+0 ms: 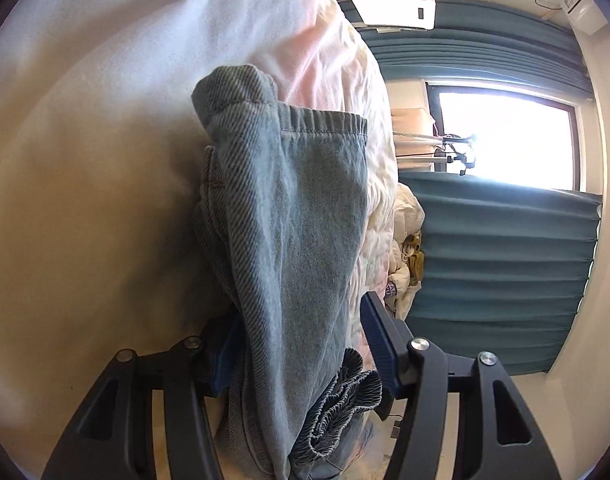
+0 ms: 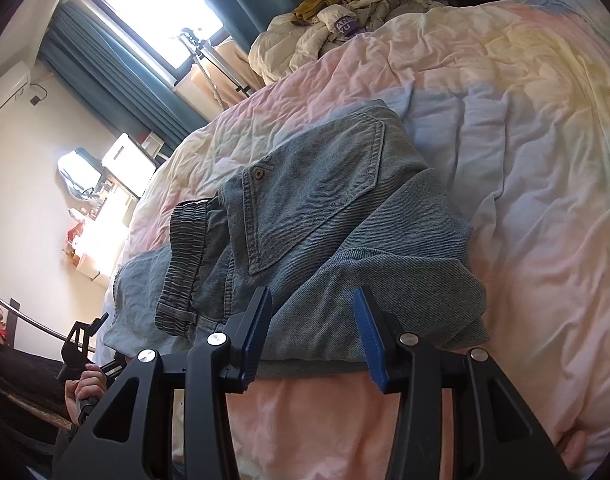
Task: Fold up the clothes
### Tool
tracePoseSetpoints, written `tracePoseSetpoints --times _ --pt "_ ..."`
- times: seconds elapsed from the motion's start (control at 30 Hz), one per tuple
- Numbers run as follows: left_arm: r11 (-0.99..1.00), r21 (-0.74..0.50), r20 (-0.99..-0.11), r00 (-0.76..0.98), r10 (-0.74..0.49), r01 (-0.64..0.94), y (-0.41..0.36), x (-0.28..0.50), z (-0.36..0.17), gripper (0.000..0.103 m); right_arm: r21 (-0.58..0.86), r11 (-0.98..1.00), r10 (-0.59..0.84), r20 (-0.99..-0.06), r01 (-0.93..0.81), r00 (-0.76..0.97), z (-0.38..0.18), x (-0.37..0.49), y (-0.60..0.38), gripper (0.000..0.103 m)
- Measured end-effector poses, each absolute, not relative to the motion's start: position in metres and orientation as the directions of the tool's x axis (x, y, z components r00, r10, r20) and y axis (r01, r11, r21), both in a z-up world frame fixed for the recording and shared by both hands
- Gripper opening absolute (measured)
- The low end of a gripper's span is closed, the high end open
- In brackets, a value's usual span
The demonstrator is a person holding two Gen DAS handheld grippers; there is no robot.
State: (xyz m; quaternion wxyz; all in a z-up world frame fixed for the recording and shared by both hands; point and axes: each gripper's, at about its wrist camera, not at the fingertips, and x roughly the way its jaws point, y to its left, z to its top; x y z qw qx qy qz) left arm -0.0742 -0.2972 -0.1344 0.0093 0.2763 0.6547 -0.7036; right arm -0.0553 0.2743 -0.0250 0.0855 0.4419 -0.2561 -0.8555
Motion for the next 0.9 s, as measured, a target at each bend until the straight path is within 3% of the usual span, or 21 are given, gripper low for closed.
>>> tracePoseSetpoints --times 0.07,0.17,0.23,0.43,0.6,0.63,0.9 --pt "-0.2 -0.911 -0.411 -0.841 0.352 0.361 -0.294 -0.081 -0.126 0.055 0.511 -0.855 -0.366 -0.716 -0.09 -0.594 -0.027 -0.055 0.276 0.043" --pt "-0.332 -0.824 -0.555 -0.771 0.312 0.459 -0.294 -0.088 -0.124 0.048 0.507 -0.856 -0.36 -0.721 -0.097 -0.592 -0.028 -0.056 0.276 0.043" --pt "-0.303 -0.801 -0.595 -0.739 0.315 0.516 -0.294 -0.087 -0.135 0.045 0.503 -0.859 -0.358 -0.724 -0.096 -0.589 -0.029 -0.056 0.274 0.043" --pt "-0.155 -0.814 -0.575 -0.741 0.347 0.56 -0.3 -0.074 -0.155 0.044 0.489 -0.867 -0.352 -0.735 -0.094 -0.58 -0.032 -0.059 0.269 0.043" --pt "-0.274 -0.799 -0.599 -0.748 0.287 0.535 -0.3 -0.085 -0.135 0.017 0.483 -0.87 -0.346 -0.739 -0.097 -0.578 -0.033 -0.061 0.266 0.043" --pt "-0.297 -0.8 -0.595 -0.755 0.276 0.522 -0.299 -0.086 -0.129 0.011 0.484 -0.87 -0.344 -0.738 -0.1 -0.58 -0.032 -0.061 0.267 0.043" --pt "-0.592 -0.778 -0.406 -0.888 0.217 0.211 -0.25 -0.083 -0.018 0.006 0.513 -0.85 -0.349 -0.719 -0.119 -0.601 -0.027 -0.062 0.278 0.043"
